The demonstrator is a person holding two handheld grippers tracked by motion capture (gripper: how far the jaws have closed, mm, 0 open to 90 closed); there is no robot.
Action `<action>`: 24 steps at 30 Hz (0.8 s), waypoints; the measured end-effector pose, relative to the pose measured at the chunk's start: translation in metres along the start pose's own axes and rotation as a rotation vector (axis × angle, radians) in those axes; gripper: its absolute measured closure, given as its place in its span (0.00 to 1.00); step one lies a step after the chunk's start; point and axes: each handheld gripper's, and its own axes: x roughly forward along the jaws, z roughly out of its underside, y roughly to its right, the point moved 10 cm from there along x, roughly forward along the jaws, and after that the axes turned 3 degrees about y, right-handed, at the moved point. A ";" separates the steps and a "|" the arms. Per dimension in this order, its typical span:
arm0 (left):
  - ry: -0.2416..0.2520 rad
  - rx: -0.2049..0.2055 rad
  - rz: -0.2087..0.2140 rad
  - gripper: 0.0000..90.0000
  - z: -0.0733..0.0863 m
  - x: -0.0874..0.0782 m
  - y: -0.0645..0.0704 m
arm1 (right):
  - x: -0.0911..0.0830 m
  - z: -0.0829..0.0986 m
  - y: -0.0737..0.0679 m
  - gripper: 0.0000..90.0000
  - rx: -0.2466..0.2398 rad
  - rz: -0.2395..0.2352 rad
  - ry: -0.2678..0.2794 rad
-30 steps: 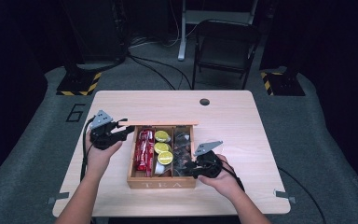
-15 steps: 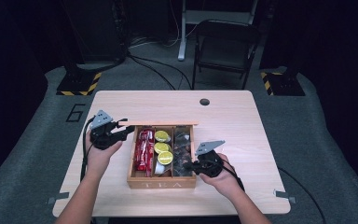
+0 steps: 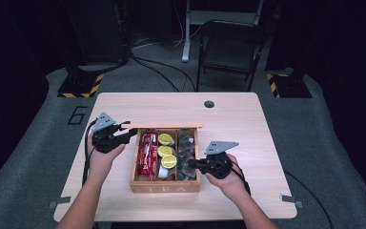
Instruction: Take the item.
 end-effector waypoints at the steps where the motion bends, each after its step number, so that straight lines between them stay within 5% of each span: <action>1: 0.000 0.000 0.000 0.62 0.000 0.000 0.000 | 0.000 0.000 0.000 1.00 0.000 0.000 0.000; 10: -0.001 0.001 0.000 0.62 0.000 0.000 0.000 | -0.013 -0.010 0.012 1.00 0.011 0.046 0.044; 24: -0.003 0.003 0.000 0.62 0.000 0.000 0.000 | -0.050 -0.017 0.054 1.00 0.065 0.186 0.116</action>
